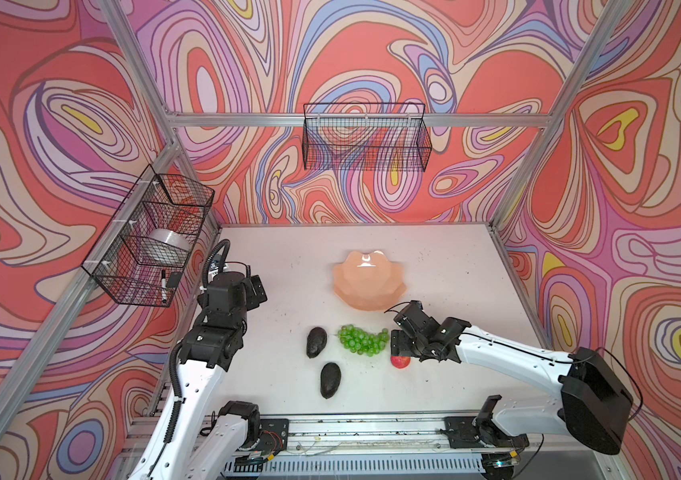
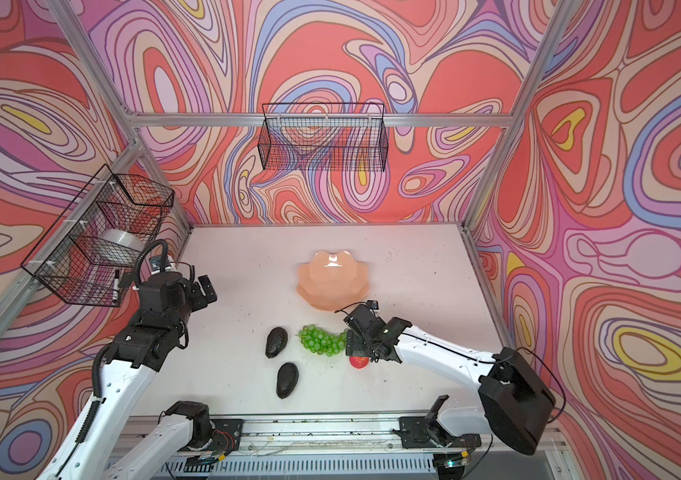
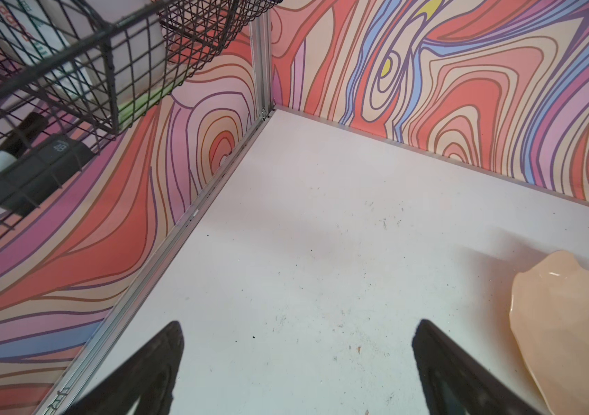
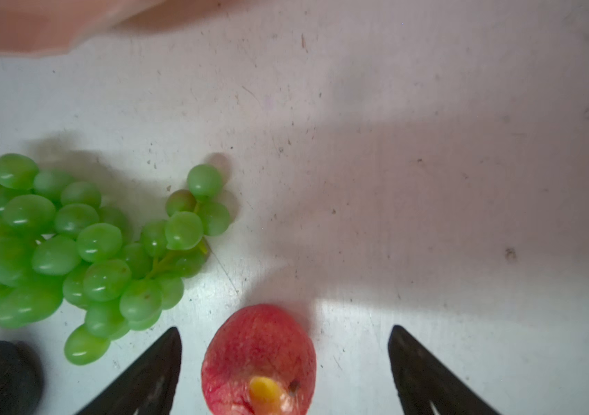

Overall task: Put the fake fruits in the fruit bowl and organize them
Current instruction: 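Lower the right gripper onto the red apple and close it, then carry the apple with the right gripper into the peach bowl and release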

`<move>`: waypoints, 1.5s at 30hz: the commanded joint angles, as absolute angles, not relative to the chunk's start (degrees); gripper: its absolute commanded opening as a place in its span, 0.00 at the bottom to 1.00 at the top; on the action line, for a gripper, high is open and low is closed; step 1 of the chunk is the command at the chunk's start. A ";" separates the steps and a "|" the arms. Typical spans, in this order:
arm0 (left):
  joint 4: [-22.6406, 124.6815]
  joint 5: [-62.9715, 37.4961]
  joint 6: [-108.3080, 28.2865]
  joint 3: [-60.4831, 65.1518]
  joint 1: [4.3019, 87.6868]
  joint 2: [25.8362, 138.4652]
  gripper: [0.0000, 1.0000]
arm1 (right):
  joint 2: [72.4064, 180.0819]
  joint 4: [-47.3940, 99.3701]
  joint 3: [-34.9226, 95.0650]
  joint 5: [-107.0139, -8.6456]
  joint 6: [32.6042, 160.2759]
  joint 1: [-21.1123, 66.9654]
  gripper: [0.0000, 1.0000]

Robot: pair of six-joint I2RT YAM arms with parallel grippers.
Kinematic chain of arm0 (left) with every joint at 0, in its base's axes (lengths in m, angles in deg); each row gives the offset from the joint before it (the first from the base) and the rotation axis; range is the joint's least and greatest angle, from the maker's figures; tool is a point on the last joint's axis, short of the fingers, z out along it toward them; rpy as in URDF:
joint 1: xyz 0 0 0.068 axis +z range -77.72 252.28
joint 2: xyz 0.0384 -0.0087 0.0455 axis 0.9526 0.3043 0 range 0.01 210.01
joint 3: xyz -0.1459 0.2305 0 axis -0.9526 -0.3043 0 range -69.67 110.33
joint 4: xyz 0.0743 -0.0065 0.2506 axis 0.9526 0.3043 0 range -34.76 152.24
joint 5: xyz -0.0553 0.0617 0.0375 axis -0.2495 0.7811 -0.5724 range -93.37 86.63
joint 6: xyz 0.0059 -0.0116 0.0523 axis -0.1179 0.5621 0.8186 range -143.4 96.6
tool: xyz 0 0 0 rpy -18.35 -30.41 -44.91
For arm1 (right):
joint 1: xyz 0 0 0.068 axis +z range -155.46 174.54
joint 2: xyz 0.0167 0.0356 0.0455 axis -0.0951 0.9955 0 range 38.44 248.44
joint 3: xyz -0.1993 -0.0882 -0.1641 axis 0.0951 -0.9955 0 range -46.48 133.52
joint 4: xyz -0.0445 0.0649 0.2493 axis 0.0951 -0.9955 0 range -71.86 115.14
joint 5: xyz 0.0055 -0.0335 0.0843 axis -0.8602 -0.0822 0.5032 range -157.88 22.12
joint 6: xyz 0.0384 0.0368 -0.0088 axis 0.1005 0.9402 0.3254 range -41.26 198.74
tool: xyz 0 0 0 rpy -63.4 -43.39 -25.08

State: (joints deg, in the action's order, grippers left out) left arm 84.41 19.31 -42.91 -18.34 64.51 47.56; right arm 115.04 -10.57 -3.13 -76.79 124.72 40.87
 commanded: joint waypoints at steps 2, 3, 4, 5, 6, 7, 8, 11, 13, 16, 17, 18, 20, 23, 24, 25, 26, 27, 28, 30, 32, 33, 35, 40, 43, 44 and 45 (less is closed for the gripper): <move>86.49 20.76 -42.39 -17.55 65.08 46.73 1.00 | 117.34 -8.67 -4.32 -77.62 129.11 44.43 0.91; 86.46 20.76 -42.47 -17.50 65.09 46.68 1.00 | 117.83 -8.21 -4.49 -77.64 129.65 44.92 0.90; 86.51 20.72 -42.48 -17.55 65.16 46.68 1.00 | 118.19 -7.72 -4.62 -77.72 130.11 45.20 0.88; 86.57 20.75 -42.48 -17.46 65.15 46.68 1.00 | 118.60 -7.06 -4.81 -77.66 130.52 45.42 0.86; 86.62 20.79 -42.56 -17.46 65.25 46.68 1.00 | 118.94 -6.64 -4.83 -77.79 130.87 45.52 0.83; 86.68 20.86 -42.56 -17.46 65.30 46.68 1.00 | 119.35 -6.22 -4.96 -77.86 131.18 45.61 0.80; 86.66 20.91 -42.56 -17.46 65.34 46.60 1.00 | 119.78 -5.92 -5.21 -77.86 131.40 45.61 0.76; 86.84 21.32 -42.56 -17.46 65.34 46.50 1.00 | 120.36 -5.88 -5.82 -78.90 132.21 45.70 0.67; 86.87 21.50 -42.56 -17.53 65.34 46.42 1.00 | 120.04 -5.88 -6.42 -80.01 132.69 45.76 0.63; 86.91 21.50 -42.61 -17.55 65.43 46.33 1.00 | 119.07 -7.20 -6.62 -81.55 133.10 45.70 0.56; 86.89 21.44 -42.61 -17.55 65.43 46.24 1.00 | 118.21 -8.18 -6.29 -82.25 132.86 45.75 0.54; 86.91 21.45 -42.67 -17.59 65.43 46.24 1.00 | 117.18 -9.83 -5.45 -83.30 132.32 45.74 0.51; 86.79 21.43 -42.68 -17.63 65.52 46.24 1.00 | 114.79 -13.89 -2.88 -86.16 130.92 45.70 0.49; 86.79 21.05 -42.98 -17.63 65.77 46.33 1.00 | 111.84 -18.50 3.52 -90.88 126.80 45.68 0.47; 86.74 20.79 -43.12 -17.63 65.94 46.41 1.00 | 111.43 -19.14 6.20 -92.88 125.06 45.67 0.46; 86.92 20.59 -43.26 -17.52 66.13 46.41 1.00 | 111.63 -19.21 8.82 -94.66 123.18 45.62 0.46; 87.05 20.46 -43.43 -17.42 66.30 46.43 1.00 | 112.30 -18.61 11.00 -95.88 121.11 45.36 0.46; 87.19 20.43 -43.44 -17.45 66.35 46.41 1.00 | 113.54 -17.57 13.46 -96.75 118.91 44.87 0.46; 87.31 20.54 -43.44 -17.37 66.39 46.33 1.00 | 115.07 -16.20 15.53 -96.79 116.55 44.11 0.47; 87.23 20.62 -43.23 -17.46 66.40 46.11 1.00 | 119.58 -13.08 20.40 -94.51 111.41 41.59 0.47; 87.03 20.81 -42.85 -17.55 66.47 45.91 1.00 | 124.18 -10.89 24.97 -91.89 107.31 39.50 0.47; 87.20 21.08 -42.74 -17.55 66.47 45.83 1.00 | 126.64 -9.78 27.24 -91.42 105.37 38.67 0.46; 87.32 21.35 -42.74 -17.55 66.53 45.65 1.00 | 130.92 -8.37 31.47 -89.06 102.63 36.76 0.46; 87.36 21.33 -42.69 -17.68 66.57 45.32 1.00 | 139.59 -6.27 39.62 -83.15 97.93 33.14 0.46; 87.50 21.71 -42.56 -17.69 66.57 45.12 1.00 | 146.06 -6.74 43.60 -82.32 96.37 32.10 0.46; 87.46 21.75 -42.56 -17.72 66.62 45.02 1.00 | 147.61 -6.30 44.24 -81.59 96.30 31.65 0.46; 87.36 21.60 -42.58 -17.81 66.61 45.01 1.00 | 149.00 -6.07 44.72 -80.69 96.31 31.23 0.46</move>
State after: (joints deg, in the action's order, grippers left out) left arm 85.96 20.69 -42.91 -18.34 66.31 45.74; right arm 145.92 -6.76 42.90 -83.81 99.19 32.00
